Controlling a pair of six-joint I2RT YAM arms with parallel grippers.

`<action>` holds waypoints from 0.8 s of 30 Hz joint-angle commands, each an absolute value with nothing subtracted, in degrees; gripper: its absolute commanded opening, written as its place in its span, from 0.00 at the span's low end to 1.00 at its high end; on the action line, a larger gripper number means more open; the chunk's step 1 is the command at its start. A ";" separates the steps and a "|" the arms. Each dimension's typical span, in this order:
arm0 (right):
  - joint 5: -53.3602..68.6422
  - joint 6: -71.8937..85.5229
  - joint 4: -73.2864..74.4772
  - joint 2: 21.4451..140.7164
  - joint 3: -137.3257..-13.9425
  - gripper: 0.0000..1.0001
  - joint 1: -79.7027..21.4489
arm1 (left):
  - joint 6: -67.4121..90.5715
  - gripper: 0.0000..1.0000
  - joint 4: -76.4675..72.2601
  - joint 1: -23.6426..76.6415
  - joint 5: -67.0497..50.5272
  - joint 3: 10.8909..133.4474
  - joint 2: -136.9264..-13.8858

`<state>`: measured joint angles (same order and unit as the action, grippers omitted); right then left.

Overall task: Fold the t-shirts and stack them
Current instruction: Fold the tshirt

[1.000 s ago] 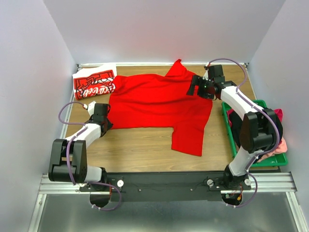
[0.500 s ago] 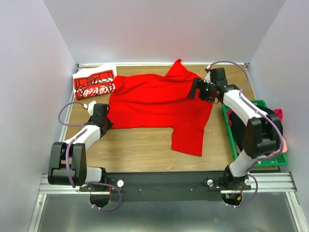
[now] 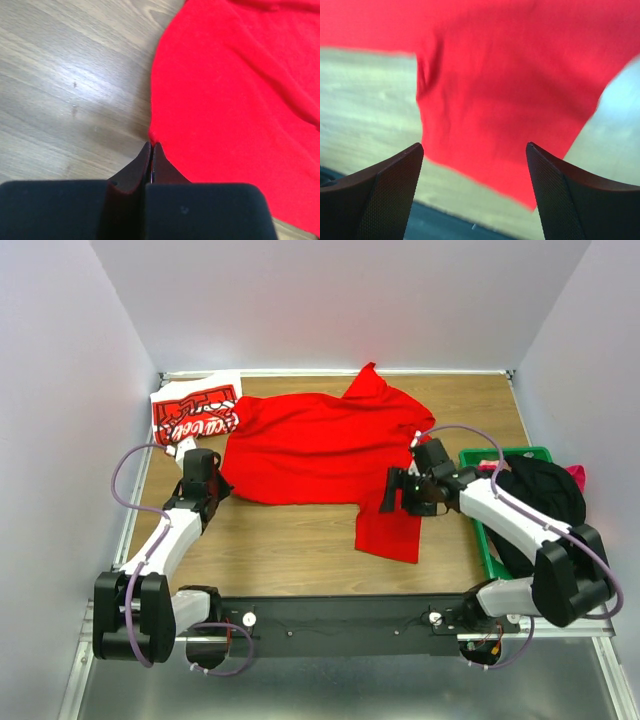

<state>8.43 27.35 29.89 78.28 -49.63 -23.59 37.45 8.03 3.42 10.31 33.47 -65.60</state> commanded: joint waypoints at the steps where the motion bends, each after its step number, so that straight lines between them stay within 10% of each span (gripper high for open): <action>1: 1.15 37.77 38.48 73.40 -46.68 0.88 -27.94 | 36.39 0.00 5.98 3.08 5.72 33.40 -65.13; 24: -5.98 51.59 47.03 65.65 -34.37 0.67 -31.82 | 35.95 0.00 3.34 3.16 2.72 33.31 -65.83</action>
